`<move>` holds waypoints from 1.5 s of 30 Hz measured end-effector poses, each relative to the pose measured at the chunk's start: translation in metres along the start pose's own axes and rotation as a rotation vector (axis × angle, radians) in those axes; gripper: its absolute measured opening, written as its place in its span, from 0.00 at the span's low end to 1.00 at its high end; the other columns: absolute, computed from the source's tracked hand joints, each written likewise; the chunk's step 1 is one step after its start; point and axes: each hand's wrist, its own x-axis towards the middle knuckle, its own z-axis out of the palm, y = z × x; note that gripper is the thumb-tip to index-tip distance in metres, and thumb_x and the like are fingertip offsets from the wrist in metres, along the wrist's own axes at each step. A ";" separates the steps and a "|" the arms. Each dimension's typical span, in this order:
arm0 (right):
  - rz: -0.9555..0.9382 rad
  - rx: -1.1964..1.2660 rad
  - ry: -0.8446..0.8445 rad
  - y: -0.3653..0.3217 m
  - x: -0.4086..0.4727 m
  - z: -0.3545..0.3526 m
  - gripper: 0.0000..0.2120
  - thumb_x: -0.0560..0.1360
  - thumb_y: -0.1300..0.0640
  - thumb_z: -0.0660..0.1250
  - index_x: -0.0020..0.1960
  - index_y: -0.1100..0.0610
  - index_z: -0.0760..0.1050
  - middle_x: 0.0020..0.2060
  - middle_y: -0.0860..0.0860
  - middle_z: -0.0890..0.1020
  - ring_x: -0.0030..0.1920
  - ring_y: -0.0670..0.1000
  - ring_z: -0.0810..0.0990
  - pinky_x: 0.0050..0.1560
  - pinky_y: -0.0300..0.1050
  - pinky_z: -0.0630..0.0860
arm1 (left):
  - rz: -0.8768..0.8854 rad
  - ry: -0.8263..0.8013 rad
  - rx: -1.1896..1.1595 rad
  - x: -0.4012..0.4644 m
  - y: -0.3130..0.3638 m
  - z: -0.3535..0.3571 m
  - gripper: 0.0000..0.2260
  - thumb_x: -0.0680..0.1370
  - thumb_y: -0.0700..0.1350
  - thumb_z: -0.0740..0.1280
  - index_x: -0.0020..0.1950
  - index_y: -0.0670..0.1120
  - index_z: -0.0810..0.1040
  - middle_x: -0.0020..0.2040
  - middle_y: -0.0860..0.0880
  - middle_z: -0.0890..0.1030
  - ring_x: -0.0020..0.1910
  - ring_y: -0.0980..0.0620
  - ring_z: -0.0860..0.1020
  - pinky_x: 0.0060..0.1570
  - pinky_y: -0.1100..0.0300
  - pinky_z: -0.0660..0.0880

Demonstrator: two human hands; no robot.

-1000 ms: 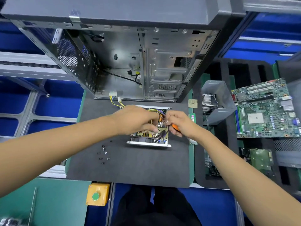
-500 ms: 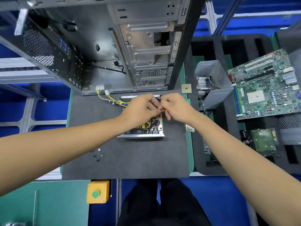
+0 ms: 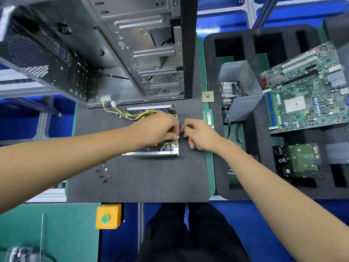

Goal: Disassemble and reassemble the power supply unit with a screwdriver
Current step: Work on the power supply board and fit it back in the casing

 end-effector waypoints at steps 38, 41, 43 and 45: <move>0.001 0.278 0.003 0.021 0.014 0.005 0.11 0.70 0.51 0.60 0.47 0.56 0.73 0.22 0.56 0.78 0.17 0.53 0.62 0.19 0.36 0.60 | -0.174 -0.346 0.347 0.029 0.037 0.002 0.06 0.73 0.39 0.69 0.38 0.48 0.80 0.30 0.54 0.72 0.40 0.45 0.76 0.39 0.57 0.72; -0.001 0.271 0.009 0.021 0.013 0.006 0.09 0.71 0.51 0.60 0.46 0.55 0.73 0.22 0.56 0.78 0.16 0.52 0.62 0.19 0.36 0.60 | -0.147 -0.327 0.377 0.030 0.039 0.005 0.07 0.74 0.41 0.70 0.48 0.49 0.86 0.41 0.51 0.82 0.50 0.46 0.80 0.42 0.59 0.71; 0.001 0.264 0.012 0.021 0.013 0.006 0.07 0.72 0.52 0.60 0.46 0.54 0.73 0.22 0.56 0.78 0.17 0.52 0.62 0.19 0.35 0.60 | -0.126 -0.326 0.396 0.030 0.038 0.007 0.08 0.76 0.43 0.70 0.52 0.50 0.86 0.50 0.48 0.84 0.54 0.45 0.80 0.44 0.58 0.72; 0.004 0.261 0.017 0.022 0.013 0.006 0.07 0.72 0.52 0.60 0.46 0.54 0.73 0.22 0.56 0.78 0.17 0.52 0.63 0.19 0.36 0.60 | -0.135 -0.333 0.418 0.030 0.038 0.009 0.08 0.77 0.44 0.69 0.54 0.49 0.86 0.53 0.45 0.83 0.55 0.43 0.80 0.50 0.54 0.76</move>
